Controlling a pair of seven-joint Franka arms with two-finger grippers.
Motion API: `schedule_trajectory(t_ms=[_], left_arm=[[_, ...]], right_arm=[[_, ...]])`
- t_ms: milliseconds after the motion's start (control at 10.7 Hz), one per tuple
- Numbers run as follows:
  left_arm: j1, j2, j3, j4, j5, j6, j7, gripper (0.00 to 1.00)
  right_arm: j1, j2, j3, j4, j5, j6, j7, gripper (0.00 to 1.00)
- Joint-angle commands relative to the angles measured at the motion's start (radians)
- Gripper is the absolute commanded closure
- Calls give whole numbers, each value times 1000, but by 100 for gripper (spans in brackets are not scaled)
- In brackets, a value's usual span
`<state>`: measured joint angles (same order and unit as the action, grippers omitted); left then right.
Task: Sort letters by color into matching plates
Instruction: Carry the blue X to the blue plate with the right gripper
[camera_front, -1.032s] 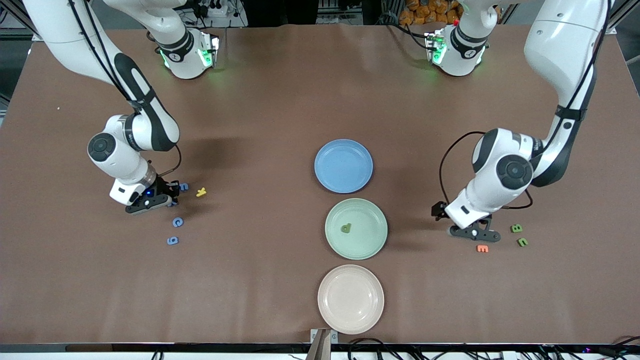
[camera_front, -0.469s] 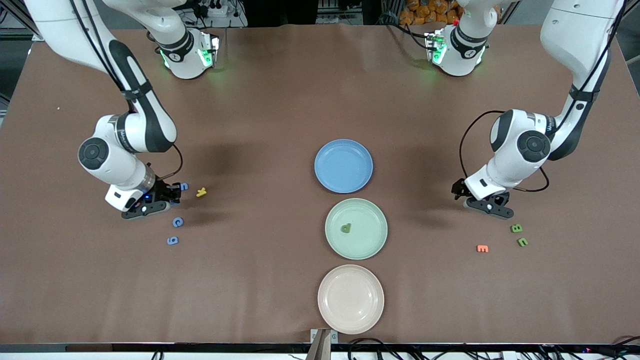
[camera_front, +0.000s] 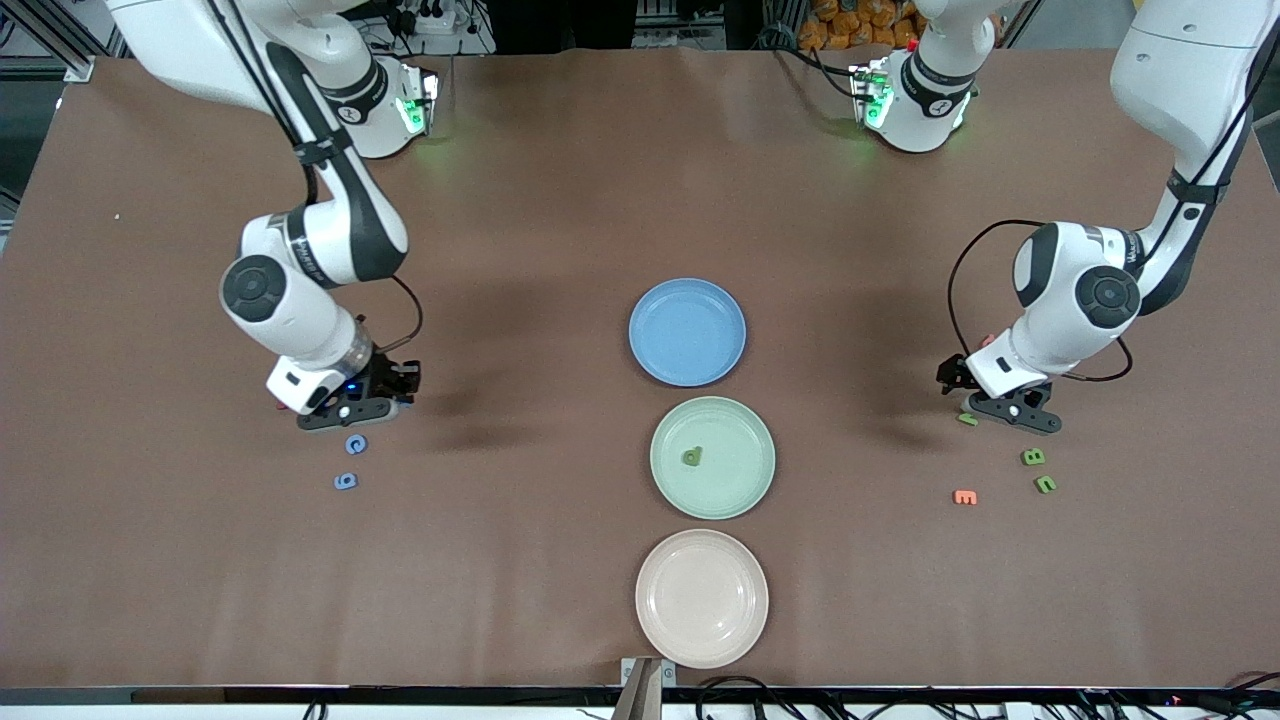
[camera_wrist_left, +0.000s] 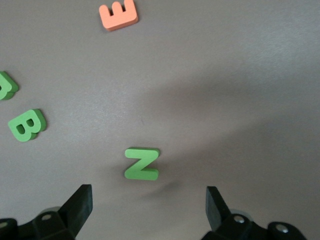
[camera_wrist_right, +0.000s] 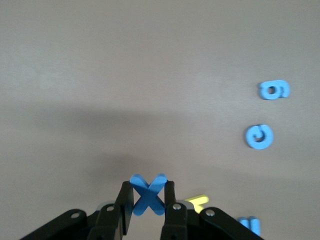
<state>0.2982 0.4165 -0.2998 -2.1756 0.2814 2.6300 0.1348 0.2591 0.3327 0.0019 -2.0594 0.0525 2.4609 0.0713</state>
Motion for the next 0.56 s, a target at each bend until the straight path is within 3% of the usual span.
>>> schedule_trajectory(t_ms=[0,281,469], left_arm=[[12,36,-15,19,29,19,2,0],[13,73,-15,56,27,18,5,0],[15,91,-13,88,25,18,5,0]], right_arm=[[109,6,-3,50,3,-17,163,80],[245,66,-3,128,4,-32,330,80],[328,149,1,255,3,-119,451,80]])
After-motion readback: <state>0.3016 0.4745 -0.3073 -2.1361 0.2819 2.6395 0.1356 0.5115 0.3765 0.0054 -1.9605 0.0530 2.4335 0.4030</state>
